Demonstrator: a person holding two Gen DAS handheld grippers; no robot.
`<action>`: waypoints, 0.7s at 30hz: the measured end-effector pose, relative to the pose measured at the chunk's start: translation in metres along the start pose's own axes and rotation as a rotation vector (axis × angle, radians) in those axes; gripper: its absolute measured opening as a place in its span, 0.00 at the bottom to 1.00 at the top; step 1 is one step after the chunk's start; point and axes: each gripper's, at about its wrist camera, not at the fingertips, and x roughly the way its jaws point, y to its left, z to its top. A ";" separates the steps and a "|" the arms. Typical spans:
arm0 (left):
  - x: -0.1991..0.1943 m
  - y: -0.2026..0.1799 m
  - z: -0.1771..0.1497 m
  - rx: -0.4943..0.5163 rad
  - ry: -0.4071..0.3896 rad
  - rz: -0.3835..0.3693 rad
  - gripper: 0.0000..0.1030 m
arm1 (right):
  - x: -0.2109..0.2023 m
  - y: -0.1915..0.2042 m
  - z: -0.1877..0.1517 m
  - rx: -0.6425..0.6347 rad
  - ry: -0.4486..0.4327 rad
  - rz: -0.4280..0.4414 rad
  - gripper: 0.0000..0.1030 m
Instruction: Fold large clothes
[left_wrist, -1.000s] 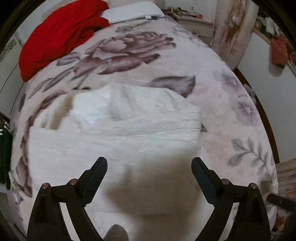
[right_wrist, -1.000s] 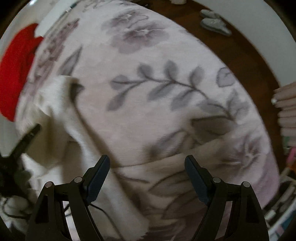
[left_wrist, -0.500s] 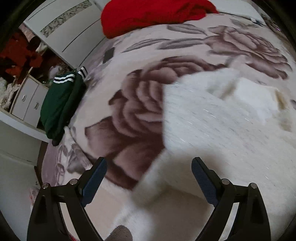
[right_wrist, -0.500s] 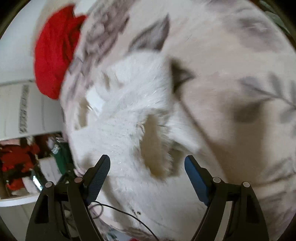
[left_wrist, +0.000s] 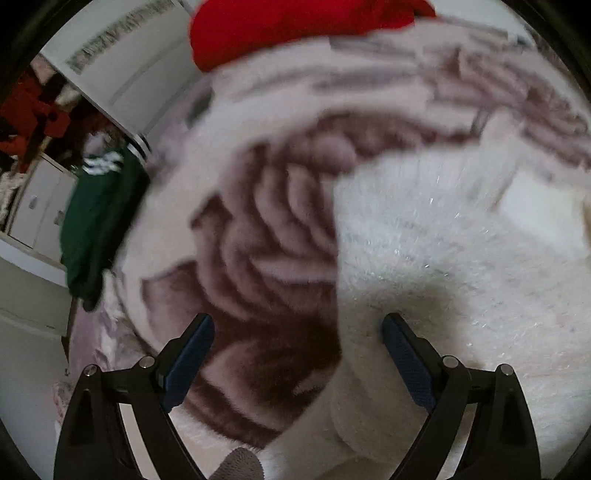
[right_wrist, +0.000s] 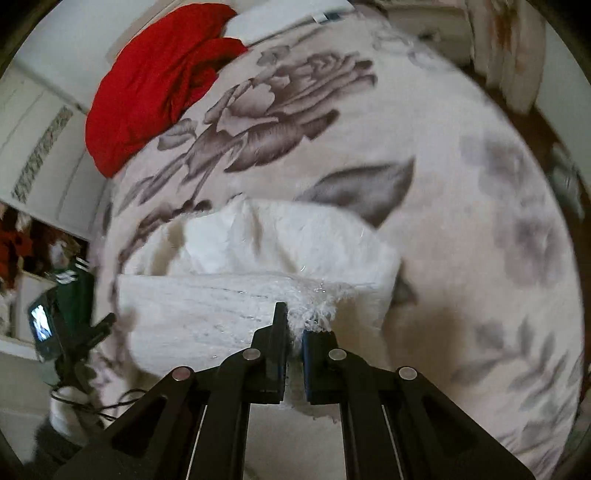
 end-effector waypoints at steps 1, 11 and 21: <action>0.006 -0.001 -0.002 0.006 0.016 -0.003 0.90 | 0.013 0.000 -0.002 -0.038 0.049 -0.030 0.06; -0.039 -0.001 0.010 0.075 -0.036 0.022 0.90 | 0.035 -0.052 0.013 0.152 0.304 0.059 0.48; -0.009 -0.092 0.088 0.244 0.054 -0.138 0.90 | 0.116 0.030 0.118 -0.009 0.425 0.090 0.48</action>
